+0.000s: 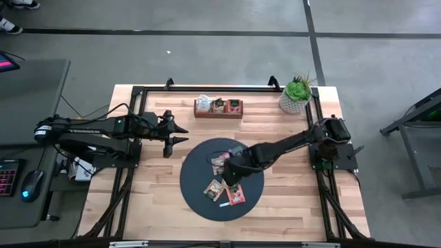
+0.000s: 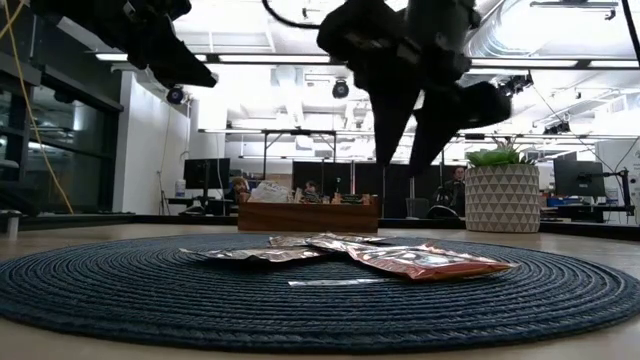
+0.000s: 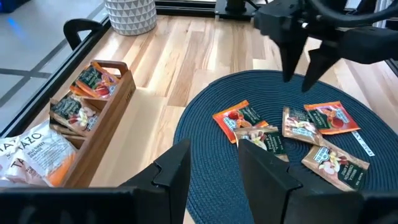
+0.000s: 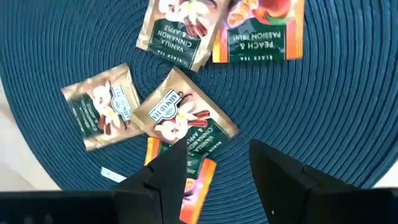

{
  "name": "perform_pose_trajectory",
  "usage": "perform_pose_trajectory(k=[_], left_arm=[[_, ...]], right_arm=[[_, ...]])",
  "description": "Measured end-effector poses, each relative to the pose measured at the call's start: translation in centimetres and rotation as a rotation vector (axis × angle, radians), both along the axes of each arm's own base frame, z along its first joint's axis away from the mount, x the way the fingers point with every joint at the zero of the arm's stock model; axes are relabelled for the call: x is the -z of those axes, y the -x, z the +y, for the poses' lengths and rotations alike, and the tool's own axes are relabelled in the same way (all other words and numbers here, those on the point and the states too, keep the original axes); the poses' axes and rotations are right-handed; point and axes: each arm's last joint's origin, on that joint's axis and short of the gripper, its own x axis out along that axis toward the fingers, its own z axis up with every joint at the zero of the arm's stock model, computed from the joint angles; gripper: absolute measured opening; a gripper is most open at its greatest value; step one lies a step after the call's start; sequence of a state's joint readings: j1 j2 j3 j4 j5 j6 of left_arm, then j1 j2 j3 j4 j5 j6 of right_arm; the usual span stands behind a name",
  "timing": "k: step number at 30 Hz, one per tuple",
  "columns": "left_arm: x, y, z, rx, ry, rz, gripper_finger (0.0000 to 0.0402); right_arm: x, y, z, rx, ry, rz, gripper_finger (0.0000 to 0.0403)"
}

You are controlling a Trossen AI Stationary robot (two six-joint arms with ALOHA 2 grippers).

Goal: Pick & Place Tea
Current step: Put the brown tea bag into the middle section of the wooden organizer

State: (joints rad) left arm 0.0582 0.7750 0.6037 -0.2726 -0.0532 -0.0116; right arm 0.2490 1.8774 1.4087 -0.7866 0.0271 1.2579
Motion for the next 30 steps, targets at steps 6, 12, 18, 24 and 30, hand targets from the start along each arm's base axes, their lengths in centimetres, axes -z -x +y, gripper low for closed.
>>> perform_pose_trajectory(k=[6, 12, 18, 24, 30], left_arm=[[0.0, 0.0, 0.0, 0.003, 0.001, 0.0, 0.0131], [0.0, 0.0, -0.1, 0.037, 0.005, 0.0, 0.0131], [0.1, 0.1, -0.1, 0.045, 0.01, 0.014, 0.0131], [0.2, 0.1, -0.2, 0.065, 0.021, 0.023, 0.0131], [0.2, 0.1, -0.2, 0.067, 0.014, 0.023, 0.0131]], right_arm=[[0.0, 0.4, 1.7, 0.178, -0.004, -0.02, 0.0168], [0.8, -0.5, 1.6, 0.269, -0.032, -0.049, 0.0168], [1.9, -1.0, 1.7, 0.274, -0.071, -0.025, 0.0168], [1.9, -0.7, 2.1, 0.314, -0.076, -0.013, 0.0168], [2.9, -1.0, 2.4, 0.333, -0.078, 0.002, 0.0168]])
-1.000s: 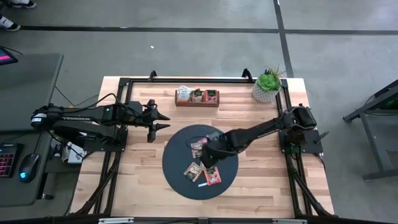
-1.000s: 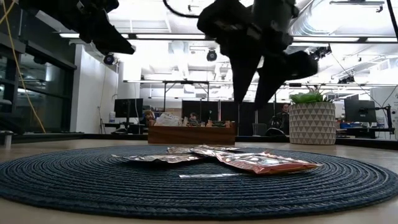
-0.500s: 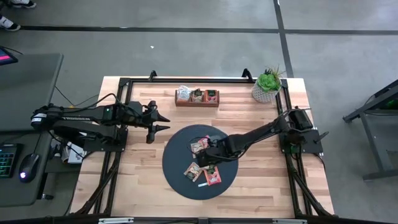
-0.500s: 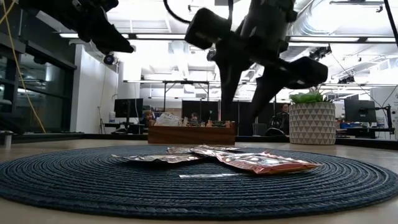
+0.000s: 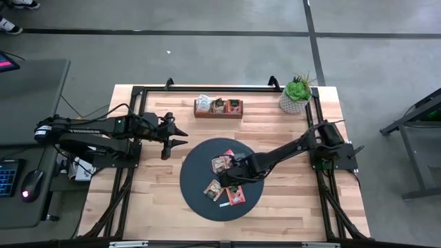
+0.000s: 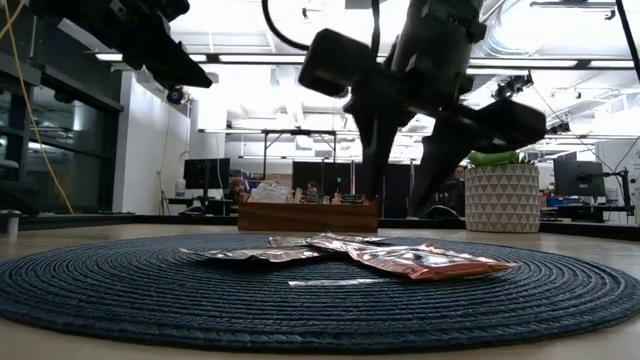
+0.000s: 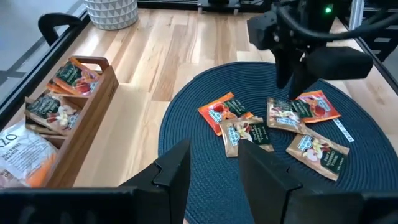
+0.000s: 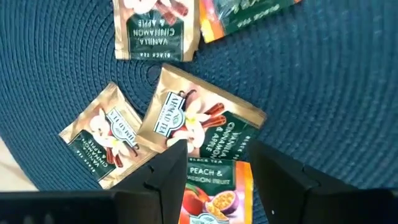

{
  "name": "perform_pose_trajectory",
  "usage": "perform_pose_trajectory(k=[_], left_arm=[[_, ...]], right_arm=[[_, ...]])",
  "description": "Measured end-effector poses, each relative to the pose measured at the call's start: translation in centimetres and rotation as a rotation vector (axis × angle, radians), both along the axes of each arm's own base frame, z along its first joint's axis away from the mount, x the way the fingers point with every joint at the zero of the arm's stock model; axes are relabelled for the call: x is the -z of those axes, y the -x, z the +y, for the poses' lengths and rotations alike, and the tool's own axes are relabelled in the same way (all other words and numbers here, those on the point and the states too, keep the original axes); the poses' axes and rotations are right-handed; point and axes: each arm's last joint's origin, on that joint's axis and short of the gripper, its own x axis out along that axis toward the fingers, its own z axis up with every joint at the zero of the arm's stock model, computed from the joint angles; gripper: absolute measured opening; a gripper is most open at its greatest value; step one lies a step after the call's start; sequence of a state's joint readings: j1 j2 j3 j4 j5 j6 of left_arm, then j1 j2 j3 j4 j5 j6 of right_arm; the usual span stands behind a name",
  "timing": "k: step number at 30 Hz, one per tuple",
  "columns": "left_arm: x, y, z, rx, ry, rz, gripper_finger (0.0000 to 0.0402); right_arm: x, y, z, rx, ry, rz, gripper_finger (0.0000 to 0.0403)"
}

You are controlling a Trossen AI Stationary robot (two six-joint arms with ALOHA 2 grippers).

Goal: Pick & Place Tea
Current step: Put the brown tea bag into the middle section of the wooden organizer

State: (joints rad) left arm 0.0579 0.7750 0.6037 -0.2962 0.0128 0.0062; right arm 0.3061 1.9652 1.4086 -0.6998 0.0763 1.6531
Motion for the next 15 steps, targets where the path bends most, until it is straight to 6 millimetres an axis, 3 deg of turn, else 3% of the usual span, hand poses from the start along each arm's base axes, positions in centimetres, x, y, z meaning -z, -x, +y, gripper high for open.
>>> perform_pose_trajectory(k=[7, 15], left_arm=[[0.1, 0.0, 0.0, 0.005, -0.006, 0.008, 0.0131], [0.2, 0.1, 0.0, 0.009, -0.004, 0.025, 0.0131]], right_arm=[[1.7, -0.5, 0.0, -0.003, -0.017, 0.033, 0.0168], [1.8, -0.6, -0.2, 0.007, -0.004, 0.035, 0.0168]])
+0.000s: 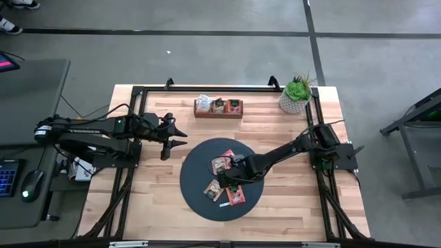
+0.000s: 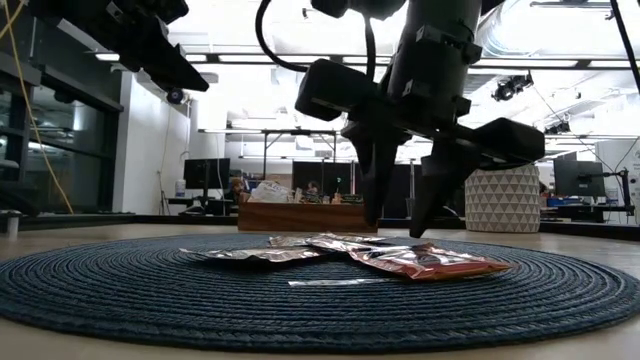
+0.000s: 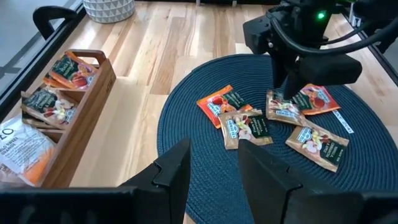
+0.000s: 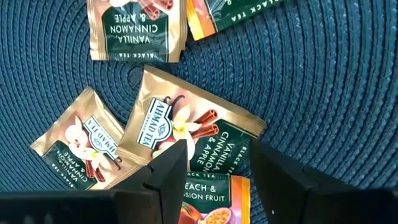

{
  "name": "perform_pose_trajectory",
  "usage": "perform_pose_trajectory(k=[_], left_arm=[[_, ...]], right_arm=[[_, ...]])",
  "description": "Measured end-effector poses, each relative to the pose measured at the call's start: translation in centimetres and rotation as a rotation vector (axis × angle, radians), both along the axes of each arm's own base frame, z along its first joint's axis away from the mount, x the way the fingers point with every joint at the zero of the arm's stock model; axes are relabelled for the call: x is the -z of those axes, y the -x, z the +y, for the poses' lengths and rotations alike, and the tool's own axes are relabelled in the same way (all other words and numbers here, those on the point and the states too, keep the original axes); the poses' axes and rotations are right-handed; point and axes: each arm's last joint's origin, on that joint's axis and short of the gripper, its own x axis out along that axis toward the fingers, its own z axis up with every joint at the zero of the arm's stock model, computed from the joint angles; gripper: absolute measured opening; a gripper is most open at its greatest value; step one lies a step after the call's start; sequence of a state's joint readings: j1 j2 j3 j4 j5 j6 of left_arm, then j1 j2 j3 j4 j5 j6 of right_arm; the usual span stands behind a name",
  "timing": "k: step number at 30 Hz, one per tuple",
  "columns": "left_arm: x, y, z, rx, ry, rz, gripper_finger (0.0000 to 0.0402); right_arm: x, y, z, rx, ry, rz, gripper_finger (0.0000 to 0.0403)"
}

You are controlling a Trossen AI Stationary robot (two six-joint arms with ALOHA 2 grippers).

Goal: Pick & Place Tea
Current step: Put the brown tea bag into the middle section of the wooden organizer

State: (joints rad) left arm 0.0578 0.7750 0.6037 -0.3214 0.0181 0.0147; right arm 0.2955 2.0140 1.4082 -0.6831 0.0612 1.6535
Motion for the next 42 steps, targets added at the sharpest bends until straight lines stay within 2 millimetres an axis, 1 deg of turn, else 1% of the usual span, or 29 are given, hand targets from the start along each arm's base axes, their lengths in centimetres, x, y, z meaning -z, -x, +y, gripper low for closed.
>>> perform_pose_trajectory(k=[11, 19, 23, 30, 34, 39, 42], left_arm=[[0.0, 0.0, 0.0, 0.003, -0.003, 0.006, 0.0131], [0.2, 0.1, 0.0, 0.004, -0.004, 0.028, 0.0131], [0.2, 0.1, 0.0, 0.005, -0.005, 0.028, 0.0131], [0.2, 0.1, 0.0, 0.008, -0.011, 0.029, 0.0131], [0.3, 0.2, 0.0, 0.008, -0.01, 0.036, 0.0131], [0.4, 0.2, 0.0, 0.008, -0.01, 0.049, 0.0131], [0.4, 0.2, 0.0, 0.008, -0.01, 0.049, 0.0131]], right_arm=[[1.6, -0.3, 0.2, -0.008, -0.048, 0.049, 0.0168], [1.8, -0.4, 0.1, -0.029, -0.031, 0.048, 0.0162], [1.8, -0.4, -0.1, -0.041, -0.025, 0.047, 0.0142], [1.9, -0.5, -0.3, -0.042, -0.014, 0.047, 0.0091], [2.7, -0.6, -0.3, -0.057, -0.016, 0.064, 0.0069], [3.2, -0.7, -0.3, -0.09, -0.018, 0.076, 0.0052], [3.2, -0.8, -0.6, -0.099, -0.023, 0.077, 0.0053]])
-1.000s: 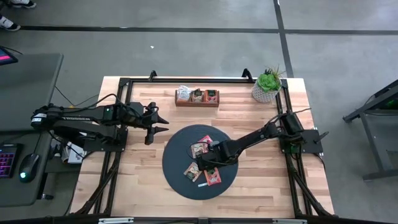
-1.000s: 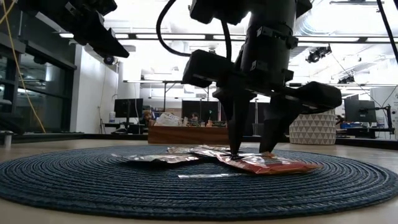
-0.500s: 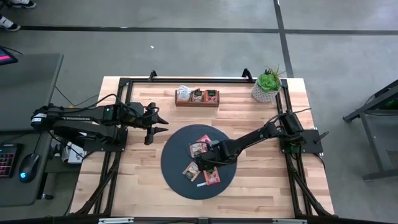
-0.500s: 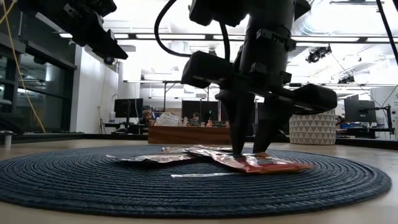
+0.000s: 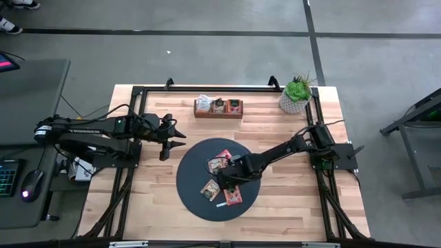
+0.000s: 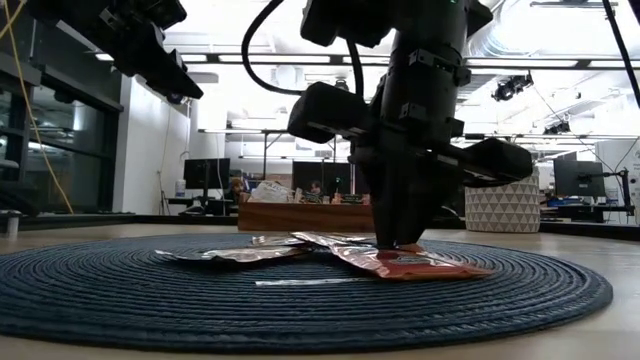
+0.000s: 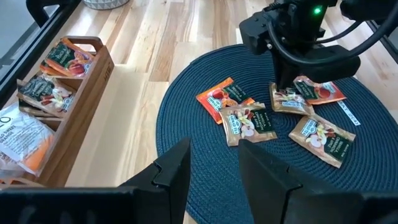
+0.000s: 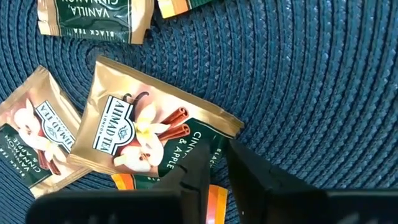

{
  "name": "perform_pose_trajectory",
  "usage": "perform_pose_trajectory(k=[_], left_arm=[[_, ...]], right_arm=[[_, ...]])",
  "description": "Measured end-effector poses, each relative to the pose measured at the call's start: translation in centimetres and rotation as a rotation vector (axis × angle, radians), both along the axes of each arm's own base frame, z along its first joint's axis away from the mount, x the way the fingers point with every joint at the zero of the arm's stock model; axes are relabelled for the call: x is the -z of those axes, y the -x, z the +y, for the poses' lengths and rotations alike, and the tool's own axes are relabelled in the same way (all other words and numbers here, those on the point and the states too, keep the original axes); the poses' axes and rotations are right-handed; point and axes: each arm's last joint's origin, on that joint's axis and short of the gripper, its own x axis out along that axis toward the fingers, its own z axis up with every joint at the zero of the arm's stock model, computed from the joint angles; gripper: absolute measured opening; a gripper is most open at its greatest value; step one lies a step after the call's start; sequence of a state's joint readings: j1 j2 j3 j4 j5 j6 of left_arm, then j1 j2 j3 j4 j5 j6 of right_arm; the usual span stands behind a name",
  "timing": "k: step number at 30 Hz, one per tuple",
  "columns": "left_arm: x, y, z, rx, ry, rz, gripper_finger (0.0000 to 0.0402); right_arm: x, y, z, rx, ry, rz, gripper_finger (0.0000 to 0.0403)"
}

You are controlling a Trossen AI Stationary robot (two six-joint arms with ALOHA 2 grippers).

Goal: Pick & Place Tea
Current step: Put the brown tea bag into the middle section of the wooden organizer

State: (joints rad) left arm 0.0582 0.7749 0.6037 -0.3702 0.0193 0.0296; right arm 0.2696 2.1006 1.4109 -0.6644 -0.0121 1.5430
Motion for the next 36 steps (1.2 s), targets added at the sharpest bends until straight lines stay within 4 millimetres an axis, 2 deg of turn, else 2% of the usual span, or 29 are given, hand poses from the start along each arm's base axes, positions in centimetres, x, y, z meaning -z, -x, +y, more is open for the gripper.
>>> perform_pose_trajectory(k=[4, 12, 17, 27, 36], left_arm=[[0.0, 0.0, 0.0, 0.0, 0.0, 0.0, 0.0131], [0.0, 0.0, 0.0, 0.002, -0.004, 0.0, 0.0131], [0.0, 0.0, 0.0, 0.005, -0.01, 0.0, 0.0131], [0.0, 0.0, 0.0, 0.011, -0.022, 0.001, 0.0131], [0.0, 0.0, 0.0, 0.011, -0.024, 0.001, 0.0131]], right_arm=[[-0.1, -0.4, 0.1, -0.032, -0.016, -0.037, 0.0079], [-0.2, -1.1, -0.2, -0.031, -0.048, -0.098, 0.0181], [-0.3, -1.2, -0.3, -0.028, -0.047, -0.108, 0.0223], [1.2, -1.9, -1.2, -0.066, -0.079, -0.095, 0.0232], [1.3, -2.0, -2.8, -0.168, -0.082, -0.083, 0.0232]])
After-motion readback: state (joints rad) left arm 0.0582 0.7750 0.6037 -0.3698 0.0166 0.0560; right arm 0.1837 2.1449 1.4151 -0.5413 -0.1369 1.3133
